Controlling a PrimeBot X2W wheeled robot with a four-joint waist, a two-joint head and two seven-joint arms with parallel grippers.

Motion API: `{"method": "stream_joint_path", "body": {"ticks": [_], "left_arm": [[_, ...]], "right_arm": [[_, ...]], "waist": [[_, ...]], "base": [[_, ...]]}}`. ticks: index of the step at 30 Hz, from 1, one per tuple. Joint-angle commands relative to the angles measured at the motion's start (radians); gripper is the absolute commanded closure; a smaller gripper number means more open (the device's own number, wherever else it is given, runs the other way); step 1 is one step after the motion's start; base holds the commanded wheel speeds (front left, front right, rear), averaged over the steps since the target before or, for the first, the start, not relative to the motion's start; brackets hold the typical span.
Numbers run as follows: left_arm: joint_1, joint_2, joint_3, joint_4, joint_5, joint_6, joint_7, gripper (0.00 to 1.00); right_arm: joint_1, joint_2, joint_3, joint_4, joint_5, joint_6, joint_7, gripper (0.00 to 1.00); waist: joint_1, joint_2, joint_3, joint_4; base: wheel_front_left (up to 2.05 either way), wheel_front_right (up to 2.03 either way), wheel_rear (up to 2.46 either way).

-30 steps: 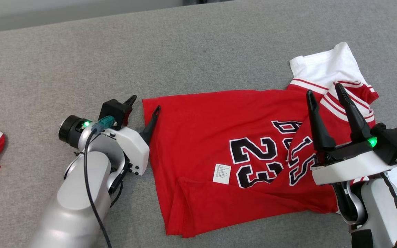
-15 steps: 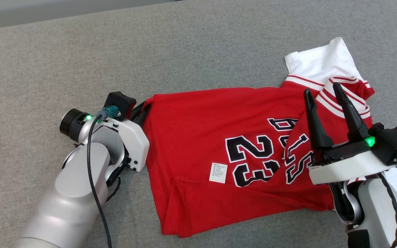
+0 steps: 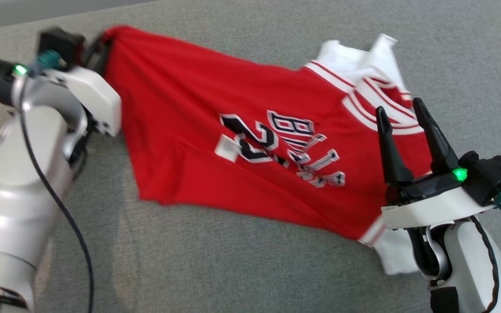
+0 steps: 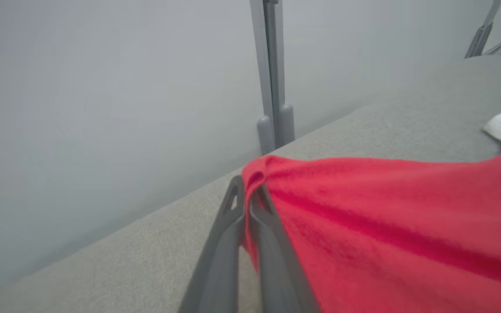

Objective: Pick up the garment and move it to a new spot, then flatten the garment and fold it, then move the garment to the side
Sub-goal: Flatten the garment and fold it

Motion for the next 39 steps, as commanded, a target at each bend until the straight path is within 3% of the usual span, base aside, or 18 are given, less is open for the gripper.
{"method": "stream_joint_path", "body": {"ticks": [1,10,11,12,19,24,32,39], "left_arm": [[-0.040,0.020,0.010,0.011,0.006,0.012,-0.002,1.00],[-0.178,0.060,0.028,0.128,0.014,0.055,-0.009,1.00],[-0.181,0.060,0.025,0.145,0.016,0.060,-0.002,0.07],[-0.180,0.057,0.021,0.164,0.014,0.055,0.006,0.00],[-0.157,0.040,0.033,0.205,-0.008,0.060,-0.084,0.00],[-0.117,0.041,0.087,0.123,-0.038,0.088,-0.131,0.00],[0.194,0.038,0.248,-0.344,-0.022,0.126,-0.133,0.00],[0.486,-0.053,0.322,-0.596,0.032,0.141,-0.133,0.00]], "right_arm": [[-0.011,-0.002,0.003,0.002,0.001,0.000,-0.002,0.00],[-0.021,0.016,0.016,0.010,0.004,0.000,-0.002,0.00],[-0.020,0.017,0.016,0.011,0.003,0.000,-0.002,0.00],[-0.020,0.019,0.015,0.012,0.001,0.000,-0.002,0.00],[-0.015,0.021,0.009,0.019,-0.013,0.000,-0.002,0.00],[-0.004,0.001,0.003,0.020,-0.016,0.000,-0.002,0.00],[0.027,-0.045,0.008,0.050,-0.004,0.000,-0.002,0.00],[0.062,-0.071,0.001,0.067,0.002,0.000,-0.002,0.00]], "waist": [[0.0000,0.0000,0.007,-0.010],[0.0000,0.0000,0.023,-0.043],[0.0000,0.0000,0.022,-0.044],[0.0000,0.0000,0.021,-0.044],[0.0000,0.0000,-0.008,-0.005],[0.0000,0.0000,-0.054,0.048],[0.0000,0.0000,-0.137,0.157],[0.0000,0.0000,-0.191,0.232]], "base": [[0.00,0.00,0.00],[0.00,0.00,0.00],[0.00,0.00,0.00],[0.00,0.00,0.00],[0.00,0.00,0.00],[0.00,0.00,0.00],[0.00,0.00,0.00],[0.00,0.00,0.00]]}}
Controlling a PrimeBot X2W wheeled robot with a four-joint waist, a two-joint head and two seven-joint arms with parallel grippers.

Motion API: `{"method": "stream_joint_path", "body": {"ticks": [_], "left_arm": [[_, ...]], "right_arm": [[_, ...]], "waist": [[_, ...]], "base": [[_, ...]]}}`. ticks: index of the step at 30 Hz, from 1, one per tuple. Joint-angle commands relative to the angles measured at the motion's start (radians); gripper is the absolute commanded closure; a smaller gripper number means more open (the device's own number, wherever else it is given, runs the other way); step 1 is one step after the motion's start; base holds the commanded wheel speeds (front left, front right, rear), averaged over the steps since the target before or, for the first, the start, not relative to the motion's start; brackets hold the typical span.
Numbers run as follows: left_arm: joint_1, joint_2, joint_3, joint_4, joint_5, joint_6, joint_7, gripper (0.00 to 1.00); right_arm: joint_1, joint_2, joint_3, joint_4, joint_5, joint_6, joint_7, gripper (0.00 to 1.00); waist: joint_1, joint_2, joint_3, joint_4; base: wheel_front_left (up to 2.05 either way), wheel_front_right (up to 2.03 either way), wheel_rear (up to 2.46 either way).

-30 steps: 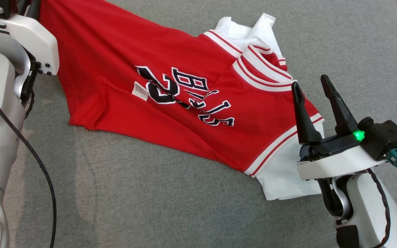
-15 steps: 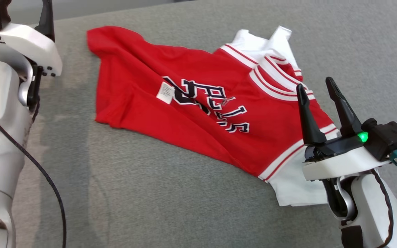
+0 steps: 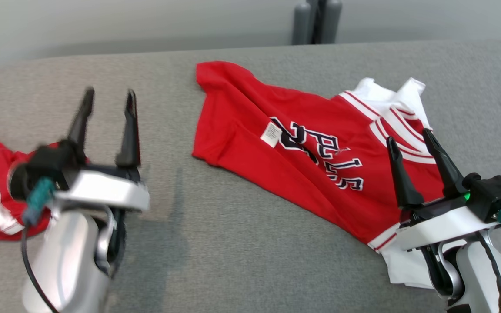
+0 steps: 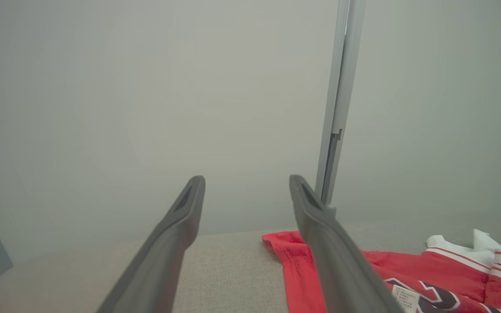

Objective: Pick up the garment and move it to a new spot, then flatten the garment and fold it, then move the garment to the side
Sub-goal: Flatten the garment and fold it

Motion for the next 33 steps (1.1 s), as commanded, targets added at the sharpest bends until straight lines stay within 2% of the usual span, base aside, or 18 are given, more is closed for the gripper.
{"method": "stream_joint_path", "body": {"ticks": [1,3,4,10,17,23,26,33], "left_arm": [[0.023,-0.005,0.013,-0.014,0.006,0.000,-0.003,0.00],[0.101,-0.042,0.039,-0.053,0.021,-0.005,-0.003,0.00],[0.170,-0.080,0.064,-0.081,0.032,-0.010,-0.003,0.00],[0.293,-0.139,0.098,-0.123,0.071,-0.044,-0.003,0.00],[0.297,-0.150,0.071,-0.126,0.079,-0.067,-0.003,0.00],[0.275,-0.151,0.007,-0.126,0.047,-0.049,-0.003,0.00],[0.271,-0.151,-0.025,-0.121,0.023,-0.039,-0.003,0.00],[0.248,-0.151,-0.098,-0.128,-0.021,-0.010,-0.003,0.00]], "right_arm": [[0.010,-0.009,0.000,0.005,0.002,0.000,-0.002,0.00],[0.022,-0.007,0.001,0.007,0.004,0.000,-0.002,0.00],[0.031,-0.008,0.007,0.011,0.007,0.000,-0.002,0.00],[0.042,-0.017,0.027,0.024,0.012,0.000,-0.002,0.00],[-0.015,-0.050,0.090,0.055,0.042,0.000,0.033,0.00],[-0.145,-0.102,0.216,0.132,0.088,0.000,0.118,0.00],[-0.221,-0.122,0.269,0.201,0.153,0.000,0.160,0.00],[-0.360,-0.193,0.380,0.361,0.261,0.000,0.197,0.00]], "waist": [[0.0000,0.0000,-0.035,0.036],[0.0000,0.0000,-0.048,0.048],[0.0000,0.0000,-0.060,0.057],[0.0000,0.0000,-0.072,0.093],[0.0000,0.0000,-0.052,0.159],[0.0000,0.0000,-0.009,0.240],[0.0000,0.0000,0.014,0.283],[0.0000,0.0000,0.051,0.381]], "base": [[0.00,0.00,0.00],[0.00,0.00,0.00],[0.00,0.00,0.00],[0.00,0.00,0.00],[0.00,0.00,0.00],[0.00,0.00,0.00],[0.00,0.00,0.00],[0.00,0.00,0.00]]}}
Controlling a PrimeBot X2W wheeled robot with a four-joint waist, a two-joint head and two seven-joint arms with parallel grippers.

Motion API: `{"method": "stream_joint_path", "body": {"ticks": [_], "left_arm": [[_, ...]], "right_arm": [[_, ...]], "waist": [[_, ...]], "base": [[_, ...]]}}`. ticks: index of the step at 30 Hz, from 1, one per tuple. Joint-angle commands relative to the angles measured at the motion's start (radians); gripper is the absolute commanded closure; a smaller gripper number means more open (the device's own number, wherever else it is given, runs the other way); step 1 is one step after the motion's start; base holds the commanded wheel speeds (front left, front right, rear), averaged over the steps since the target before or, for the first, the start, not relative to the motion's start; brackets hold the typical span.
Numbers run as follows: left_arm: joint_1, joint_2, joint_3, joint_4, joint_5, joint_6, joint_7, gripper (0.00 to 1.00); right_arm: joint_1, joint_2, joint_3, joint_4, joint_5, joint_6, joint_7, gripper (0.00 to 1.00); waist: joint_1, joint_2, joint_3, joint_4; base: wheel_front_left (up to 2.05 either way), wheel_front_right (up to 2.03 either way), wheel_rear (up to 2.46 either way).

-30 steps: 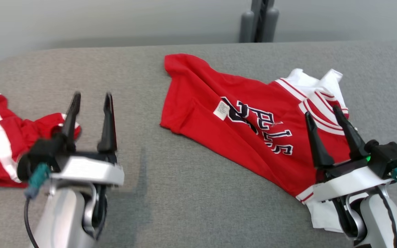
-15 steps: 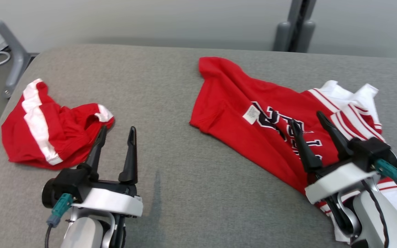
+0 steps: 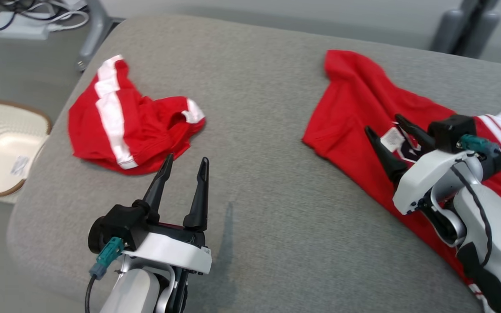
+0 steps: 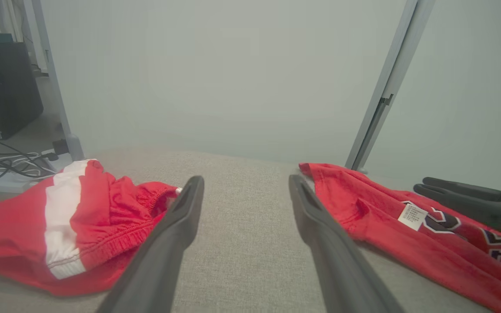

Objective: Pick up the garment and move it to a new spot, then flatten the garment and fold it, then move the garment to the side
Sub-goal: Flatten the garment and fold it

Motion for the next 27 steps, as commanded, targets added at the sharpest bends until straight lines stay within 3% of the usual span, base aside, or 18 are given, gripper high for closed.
{"method": "stream_joint_path", "body": {"ticks": [1,8,27], "left_arm": [[-0.016,0.003,-0.013,-0.006,-0.009,0.007,-0.003,0.00],[-0.024,0.003,-0.036,-0.007,-0.027,0.019,-0.003,0.00],[-0.040,0.003,-0.072,-0.024,-0.044,0.039,-0.003,0.00]], "right_arm": [[-0.037,-0.024,0.028,0.036,0.033,0.000,0.008,0.00],[-0.114,-0.070,0.126,0.149,0.120,0.000,0.037,0.00],[-0.219,-0.120,0.284,0.275,0.238,0.000,0.008,0.00]], "waist": [[0.0000,0.0000,0.031,0.054],[0.0000,0.0000,0.052,0.102],[0.0000,0.0000,0.089,0.150]], "base": [[0.00,0.00,0.00],[0.00,0.00,0.00],[0.00,0.00,0.00]]}}
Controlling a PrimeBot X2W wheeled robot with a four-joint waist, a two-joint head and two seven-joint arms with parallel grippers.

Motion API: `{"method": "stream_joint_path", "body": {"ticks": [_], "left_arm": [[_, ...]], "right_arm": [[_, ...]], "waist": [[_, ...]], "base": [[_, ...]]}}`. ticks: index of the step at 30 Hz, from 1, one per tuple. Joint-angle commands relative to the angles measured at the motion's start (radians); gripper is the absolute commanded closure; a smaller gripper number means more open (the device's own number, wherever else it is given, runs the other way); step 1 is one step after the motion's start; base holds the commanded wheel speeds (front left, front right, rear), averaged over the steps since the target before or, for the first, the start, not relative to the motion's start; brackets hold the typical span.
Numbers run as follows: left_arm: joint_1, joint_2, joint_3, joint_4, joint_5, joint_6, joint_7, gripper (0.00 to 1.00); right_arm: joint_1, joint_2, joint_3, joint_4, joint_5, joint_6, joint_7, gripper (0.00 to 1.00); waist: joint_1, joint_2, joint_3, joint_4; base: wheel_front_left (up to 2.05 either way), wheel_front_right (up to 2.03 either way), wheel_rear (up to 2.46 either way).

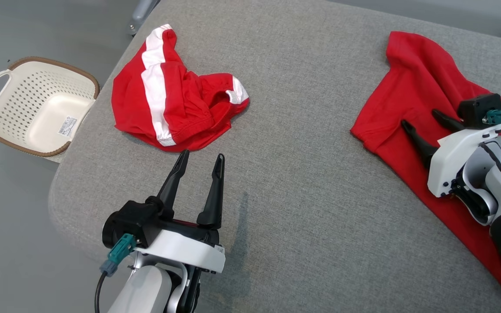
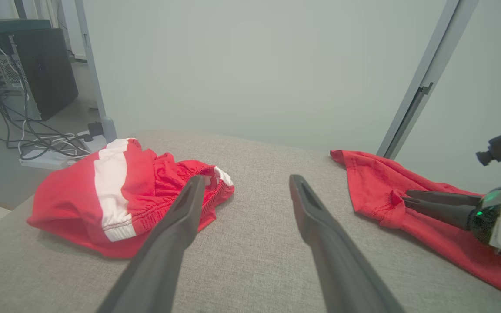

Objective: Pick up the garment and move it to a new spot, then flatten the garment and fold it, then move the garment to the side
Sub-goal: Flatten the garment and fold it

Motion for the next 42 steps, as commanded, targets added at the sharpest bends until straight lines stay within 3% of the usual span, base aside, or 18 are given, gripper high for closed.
{"method": "stream_joint_path", "body": {"ticks": [1,4,5,6,15,26,34,42], "left_arm": [[-0.017,0.003,0.000,-0.002,0.002,0.006,-0.003,0.00],[-0.015,0.003,-0.002,-0.001,-0.006,0.009,-0.003,0.00],[-0.015,0.003,-0.002,0.000,-0.008,0.010,-0.003,0.00],[-0.014,0.003,-0.002,0.001,-0.009,0.011,-0.003,0.00],[0.005,0.003,0.009,0.016,0.003,0.011,-0.003,0.00],[0.032,0.003,0.038,0.035,0.026,0.002,-0.003,0.00],[0.064,0.003,0.073,0.050,0.043,-0.010,-0.003,0.00],[0.080,0.003,0.100,0.058,0.055,-0.016,-0.003,0.00]], "right_arm": [[-0.009,-0.004,0.014,0.010,0.010,0.000,-0.007,0.00],[-0.015,-0.004,0.044,0.011,0.028,0.000,-0.007,0.02],[-0.016,-0.005,0.053,0.010,0.036,0.000,-0.007,0.58],[-0.017,-0.006,0.063,0.009,0.040,0.000,-0.010,0.98],[-0.007,0.005,0.145,-0.009,0.085,0.000,-0.072,1.00],[0.028,0.031,0.237,-0.142,0.119,0.000,-0.126,1.00],[0.100,0.085,0.297,-0.249,0.116,0.000,-0.071,1.00],[0.200,0.145,0.356,-0.303,0.134,0.000,0.063,1.00]], "waist": [[0.0000,0.0000,0.002,0.005],[0.0000,0.0000,0.001,0.011],[0.0000,0.0000,0.001,0.012],[0.0000,0.0000,-0.001,0.013],[0.0000,0.0000,-0.048,-0.013],[0.0000,0.0000,-0.134,-0.071],[0.0000,0.0000,-0.197,-0.110],[0.0000,0.0000,-0.229,-0.128]], "base": [[0.00,0.00,0.00],[0.00,0.00,0.00],[0.00,0.00,0.00],[0.00,0.00,0.00],[0.00,0.00,0.00],[0.00,0.00,0.00],[0.00,0.00,0.00],[0.00,0.00,0.00]]}}
